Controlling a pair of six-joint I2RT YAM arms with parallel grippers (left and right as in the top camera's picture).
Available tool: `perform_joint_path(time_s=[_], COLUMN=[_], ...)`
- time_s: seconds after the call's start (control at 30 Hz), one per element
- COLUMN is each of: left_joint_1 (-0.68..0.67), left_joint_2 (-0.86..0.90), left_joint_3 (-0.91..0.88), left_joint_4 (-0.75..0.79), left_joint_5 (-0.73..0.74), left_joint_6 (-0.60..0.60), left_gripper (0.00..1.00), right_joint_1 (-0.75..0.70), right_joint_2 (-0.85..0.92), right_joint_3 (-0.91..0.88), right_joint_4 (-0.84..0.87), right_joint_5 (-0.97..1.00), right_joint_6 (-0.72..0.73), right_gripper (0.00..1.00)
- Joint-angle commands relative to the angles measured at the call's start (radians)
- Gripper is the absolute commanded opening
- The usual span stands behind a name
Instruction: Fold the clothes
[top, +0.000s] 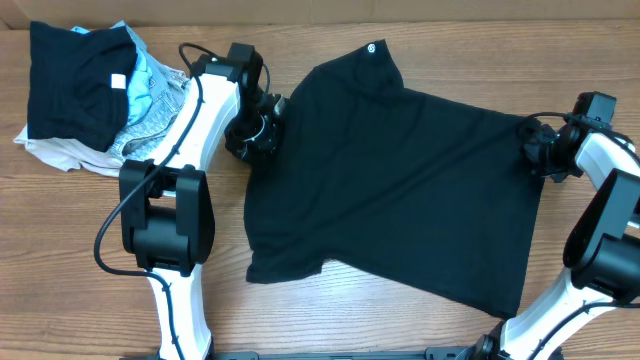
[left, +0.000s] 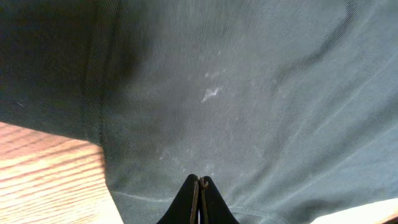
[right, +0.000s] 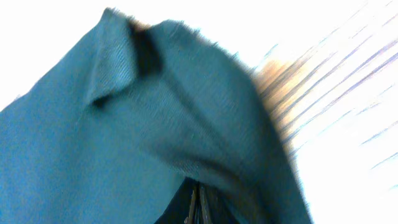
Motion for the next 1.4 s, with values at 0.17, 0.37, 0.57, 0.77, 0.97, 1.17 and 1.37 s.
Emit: perform_joint_path(time_s=[0.17,0.37,0.57,0.77,0.97,1.17,1.37], left_joint_1=[-0.002,0.006,0.039,0.031,0.035,0.053,0.156], left_joint_2=[0.007,0.007,0.011,0.011,0.011,0.011,0.011], left_joint_3=[-0.027,-0.019,-0.015,-0.063,-0.2,-0.313,-0.322], left_joint_4=[0.016,0.048,0.201,0.337,0.424,0.528,0.468], left_joint_5=[-0.007,-0.072,-0.074,-0.119,-0.119,-0.22,-0.459], left_joint_6=[-0.014,-0.056,-0.105,-0.05,-0.051,-0.142,-0.413], left_gripper=[0.06,0.12,0.04,0.04,0.04,0.04,0.04], right_joint_1=[-0.1,-0.154,-0.128,-0.029,0.039,0.047,0.047], right_joint_2=[0.006,-0.022,-0.153,-0.306,-0.317,-0.288,-0.283], right_joint_3=[0.05,0.112,0.119,0.119,0.119,0.107,-0.061], right_joint_4=[0.125,0.059,-0.061,-0.305,-0.55,-0.69,-0.649], right_joint_5=[-0.003,-0.316,-0.486,-0.467,-0.214,-0.138,-0.108], right_joint_6=[0.024,0.014,-0.034,-0.041,-0.034,-0.033,-0.026], right_gripper=[0.04,0.04,0.04,0.04,0.13,0.15,0.15])
